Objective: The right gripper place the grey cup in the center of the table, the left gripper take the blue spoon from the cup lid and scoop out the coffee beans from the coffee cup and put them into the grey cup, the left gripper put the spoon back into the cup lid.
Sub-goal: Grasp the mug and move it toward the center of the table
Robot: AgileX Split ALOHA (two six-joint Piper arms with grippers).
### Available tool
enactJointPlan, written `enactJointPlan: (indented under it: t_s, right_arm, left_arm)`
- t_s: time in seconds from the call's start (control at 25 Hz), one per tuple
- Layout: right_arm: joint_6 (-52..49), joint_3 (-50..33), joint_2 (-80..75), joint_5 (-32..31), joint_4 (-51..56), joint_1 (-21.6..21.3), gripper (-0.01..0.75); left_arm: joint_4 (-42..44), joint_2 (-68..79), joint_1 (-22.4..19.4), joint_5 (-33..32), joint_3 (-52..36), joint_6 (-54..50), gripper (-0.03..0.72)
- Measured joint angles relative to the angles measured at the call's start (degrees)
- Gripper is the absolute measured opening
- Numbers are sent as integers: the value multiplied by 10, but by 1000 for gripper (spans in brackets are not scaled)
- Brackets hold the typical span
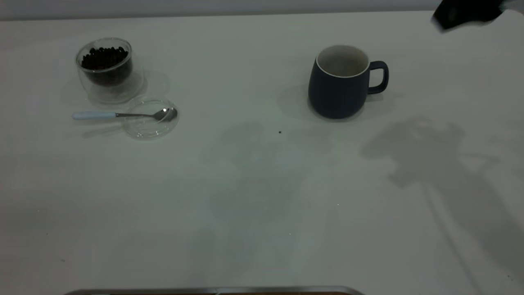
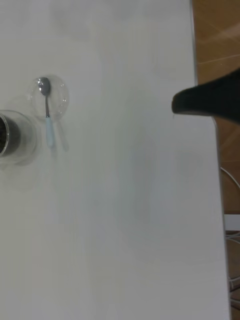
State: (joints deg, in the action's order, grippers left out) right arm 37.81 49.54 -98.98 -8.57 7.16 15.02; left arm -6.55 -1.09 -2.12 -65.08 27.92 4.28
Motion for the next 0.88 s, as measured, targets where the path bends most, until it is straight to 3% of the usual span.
enactJointPlan:
  t_s: [0.32,0.68,0.88]
  right_arm:
    - [263,67,-132,3,-5,-45,451]
    - [330,205,-265,-3,-3,-83,451]
    - [369,277,-305,-45,9,-85,451]
  left_arm:
    - [0,0,0,0,0,0,553]
    - [0,0,0,0,0,0,553]
    - [0,0,0,0,0,-1,553]
